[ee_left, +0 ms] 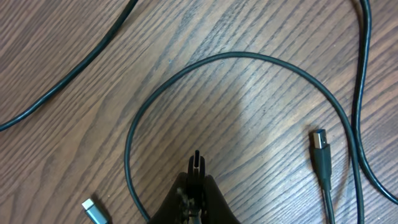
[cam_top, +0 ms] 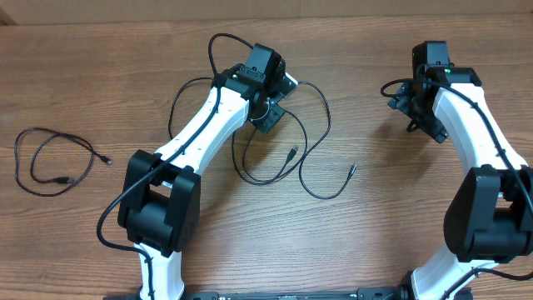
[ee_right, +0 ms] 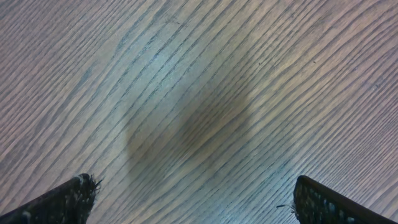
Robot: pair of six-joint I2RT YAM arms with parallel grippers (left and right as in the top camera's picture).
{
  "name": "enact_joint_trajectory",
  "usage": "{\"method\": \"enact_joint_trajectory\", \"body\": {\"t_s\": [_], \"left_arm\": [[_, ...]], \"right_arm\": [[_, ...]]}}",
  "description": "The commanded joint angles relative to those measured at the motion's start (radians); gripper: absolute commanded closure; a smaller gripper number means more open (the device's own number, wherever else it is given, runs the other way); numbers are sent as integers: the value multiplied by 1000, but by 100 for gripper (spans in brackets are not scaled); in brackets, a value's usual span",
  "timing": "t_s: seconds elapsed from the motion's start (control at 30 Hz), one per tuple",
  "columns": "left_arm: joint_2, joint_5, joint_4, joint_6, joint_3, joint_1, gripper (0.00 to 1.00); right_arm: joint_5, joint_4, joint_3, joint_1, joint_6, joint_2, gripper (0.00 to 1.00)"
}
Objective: Untangle cables
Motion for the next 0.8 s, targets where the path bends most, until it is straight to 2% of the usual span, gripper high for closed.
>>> {"method": "enact_joint_trajectory", "body": {"t_s": [0.0,0.2,0.43,0.77], "left_arm": [[2,45,2,26,19,-4,96],[2,48,-11,96,19,-4,96],[2,-50,-61,178,18,-4,96],[2,-52,-102,288,18,-4,95]], "right_arm": [[10,2,-2,0,7,-8,0],[10,2,-2,0,7,-8,0],[10,2,-2,0,7,-8,0],[10,2,-2,0,7,-8,0]]}}
